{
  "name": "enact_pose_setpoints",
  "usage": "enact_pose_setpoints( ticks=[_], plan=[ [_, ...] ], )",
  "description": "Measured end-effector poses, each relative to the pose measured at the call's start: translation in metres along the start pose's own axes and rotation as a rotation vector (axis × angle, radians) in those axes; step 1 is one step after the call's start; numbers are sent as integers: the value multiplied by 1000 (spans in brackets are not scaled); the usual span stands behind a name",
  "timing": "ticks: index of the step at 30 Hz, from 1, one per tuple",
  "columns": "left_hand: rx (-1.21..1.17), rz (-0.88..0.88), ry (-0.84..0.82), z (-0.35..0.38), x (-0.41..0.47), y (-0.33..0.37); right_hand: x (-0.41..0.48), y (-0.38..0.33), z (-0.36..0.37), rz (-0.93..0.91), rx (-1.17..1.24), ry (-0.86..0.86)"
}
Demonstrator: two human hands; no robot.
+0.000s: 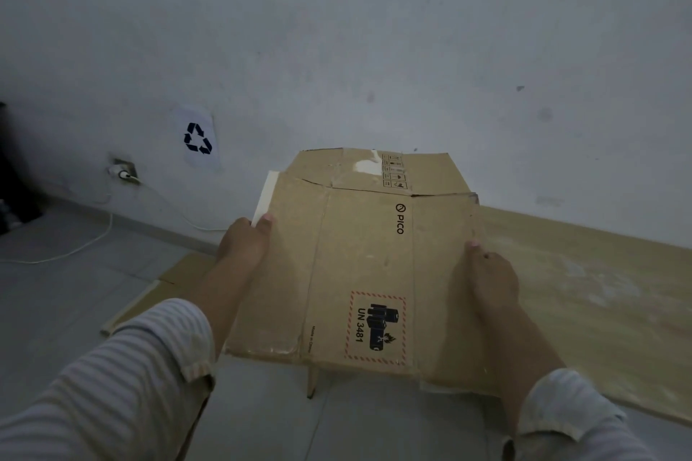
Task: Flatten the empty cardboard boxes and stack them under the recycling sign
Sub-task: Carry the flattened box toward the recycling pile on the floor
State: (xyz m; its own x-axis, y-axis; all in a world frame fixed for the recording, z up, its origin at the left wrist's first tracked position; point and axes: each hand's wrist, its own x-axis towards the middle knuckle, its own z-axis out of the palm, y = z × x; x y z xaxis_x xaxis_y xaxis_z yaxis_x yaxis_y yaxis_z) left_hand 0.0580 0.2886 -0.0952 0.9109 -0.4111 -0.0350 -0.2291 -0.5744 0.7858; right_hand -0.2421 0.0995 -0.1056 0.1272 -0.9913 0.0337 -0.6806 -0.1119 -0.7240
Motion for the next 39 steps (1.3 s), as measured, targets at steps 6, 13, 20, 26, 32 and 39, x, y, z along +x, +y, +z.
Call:
enact_pose_setpoints(
  ticks=[6,13,20,26,32,39],
  plan=[
    [-15,-19,-11,-16,96,-8,37,-64,68,11,56,0],
    [-32,-37,21,-56,206,-33,67,-156,151,-5,62,-50],
    [-57,-37,13,-117,314,-85,56,-242,257,5,55,-39],
    [11,6,-45,-188,411,-138,11,-307,355,105,88,-8],
    [46,10,-117,-221,503,-192,-23,-353,444,224,132,12],
    [80,-23,-139,-218,595,-246,-16,-390,545,285,156,2]
  ],
)
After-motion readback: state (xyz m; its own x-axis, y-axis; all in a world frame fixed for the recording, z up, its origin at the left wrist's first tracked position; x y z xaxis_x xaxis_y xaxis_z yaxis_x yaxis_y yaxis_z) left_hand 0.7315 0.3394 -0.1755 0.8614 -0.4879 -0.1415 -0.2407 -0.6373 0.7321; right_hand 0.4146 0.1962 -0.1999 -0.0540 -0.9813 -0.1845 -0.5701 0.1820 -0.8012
